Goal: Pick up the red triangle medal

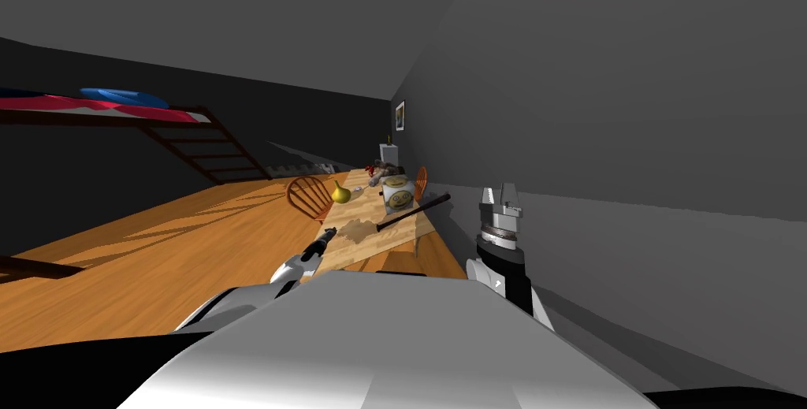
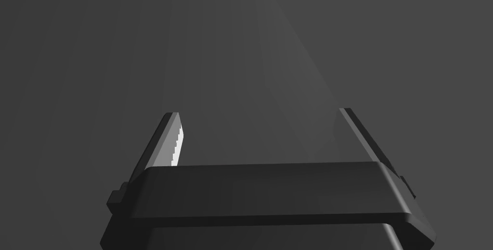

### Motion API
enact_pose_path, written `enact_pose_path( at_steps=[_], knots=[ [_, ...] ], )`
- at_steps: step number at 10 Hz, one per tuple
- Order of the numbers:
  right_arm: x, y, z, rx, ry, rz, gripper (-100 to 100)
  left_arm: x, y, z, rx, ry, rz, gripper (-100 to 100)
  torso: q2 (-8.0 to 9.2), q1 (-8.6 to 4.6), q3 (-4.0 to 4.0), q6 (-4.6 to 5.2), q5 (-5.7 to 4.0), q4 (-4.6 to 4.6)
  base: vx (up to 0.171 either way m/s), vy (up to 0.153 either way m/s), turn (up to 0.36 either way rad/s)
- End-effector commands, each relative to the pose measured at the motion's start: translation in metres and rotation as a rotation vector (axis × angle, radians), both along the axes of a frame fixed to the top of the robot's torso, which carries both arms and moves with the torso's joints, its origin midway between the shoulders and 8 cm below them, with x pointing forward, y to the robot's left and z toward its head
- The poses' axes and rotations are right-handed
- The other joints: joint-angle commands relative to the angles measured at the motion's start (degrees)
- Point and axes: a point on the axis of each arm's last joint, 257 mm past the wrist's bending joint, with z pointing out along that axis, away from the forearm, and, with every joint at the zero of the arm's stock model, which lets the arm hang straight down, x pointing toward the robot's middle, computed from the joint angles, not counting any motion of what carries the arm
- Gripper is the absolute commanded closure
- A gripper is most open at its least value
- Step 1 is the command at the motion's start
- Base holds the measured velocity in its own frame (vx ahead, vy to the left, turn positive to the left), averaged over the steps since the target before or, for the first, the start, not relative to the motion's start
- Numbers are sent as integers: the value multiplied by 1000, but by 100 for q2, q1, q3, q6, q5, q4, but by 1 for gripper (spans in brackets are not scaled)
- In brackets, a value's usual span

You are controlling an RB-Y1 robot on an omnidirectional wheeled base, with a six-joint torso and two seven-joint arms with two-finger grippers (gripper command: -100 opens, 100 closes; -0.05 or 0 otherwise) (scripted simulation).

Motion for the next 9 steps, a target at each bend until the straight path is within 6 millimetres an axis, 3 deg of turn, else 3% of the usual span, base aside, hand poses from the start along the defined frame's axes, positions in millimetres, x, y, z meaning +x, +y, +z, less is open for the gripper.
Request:
enact_pose_path(
  at_steps=[1, 7, 8, 9],
  knots=[
    [0, 0, 0, 0, 0, 0, 0, 11, -6, 0, 3, 4, 4, 100, 0, 0, 0, 0, 0, 0, -130, 65, -24],
    [0, 0, 0, 0, 0, 0, 0, 51, -37, 6, 0, 9, 11, 100, 4, -4, 4, 3, -4, 3, -108, 49, -14],
    [0, 0, 0, 0, 0, 0, 0, 48, -35, 6, -1, 5, 11, 100, -1, -2, 3, 5, -5, 4, -41, 24, -12],
    [0, 0, 0, 0, 0, 0, 0, 49, -36, 5, 0, 9, 11, 0, -18, -10, -7, 2, -6, 0, -9, 4, 4]
  ],
)
